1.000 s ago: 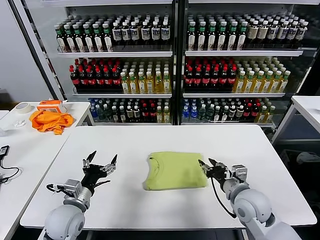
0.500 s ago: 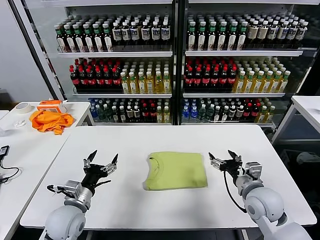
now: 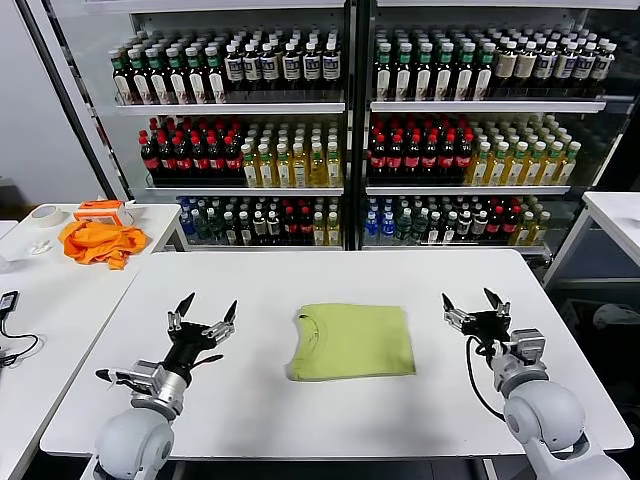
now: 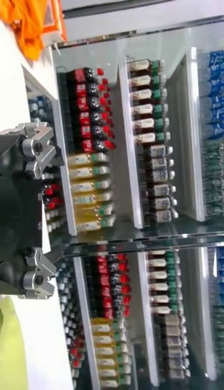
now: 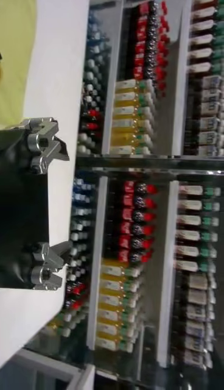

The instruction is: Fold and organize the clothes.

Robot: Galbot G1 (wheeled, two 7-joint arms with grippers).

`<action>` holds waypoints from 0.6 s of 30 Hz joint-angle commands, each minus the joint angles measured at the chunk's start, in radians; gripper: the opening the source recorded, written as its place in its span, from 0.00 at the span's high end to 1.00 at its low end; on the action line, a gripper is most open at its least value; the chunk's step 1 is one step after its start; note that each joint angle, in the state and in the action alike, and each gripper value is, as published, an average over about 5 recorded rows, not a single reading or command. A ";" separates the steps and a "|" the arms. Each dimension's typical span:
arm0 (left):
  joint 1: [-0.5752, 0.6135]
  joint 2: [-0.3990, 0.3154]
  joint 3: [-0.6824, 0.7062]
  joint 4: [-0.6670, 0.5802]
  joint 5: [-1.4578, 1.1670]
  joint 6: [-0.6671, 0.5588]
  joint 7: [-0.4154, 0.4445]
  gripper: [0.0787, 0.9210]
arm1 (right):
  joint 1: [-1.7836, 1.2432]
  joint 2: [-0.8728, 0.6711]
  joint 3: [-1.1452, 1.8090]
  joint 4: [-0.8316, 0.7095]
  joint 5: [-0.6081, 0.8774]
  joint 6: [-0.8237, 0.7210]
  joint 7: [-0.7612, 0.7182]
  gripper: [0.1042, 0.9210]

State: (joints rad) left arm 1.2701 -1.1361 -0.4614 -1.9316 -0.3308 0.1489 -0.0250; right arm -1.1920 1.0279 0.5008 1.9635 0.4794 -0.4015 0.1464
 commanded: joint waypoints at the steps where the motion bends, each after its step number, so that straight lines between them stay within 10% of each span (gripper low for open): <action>1: -0.007 -0.042 0.045 -0.011 0.042 -0.066 0.028 0.12 | -0.035 0.039 0.045 0.014 -0.130 0.090 -0.031 0.12; 18: -0.019 -0.142 0.031 0.018 0.228 -0.197 0.102 0.12 | -0.051 0.032 0.052 -0.041 -0.139 0.167 -0.065 0.12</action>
State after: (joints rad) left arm 1.2515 -1.2243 -0.4332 -1.9128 -0.2121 0.0338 0.0367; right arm -1.2392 1.0547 0.5420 1.9479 0.3676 -0.2821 0.1026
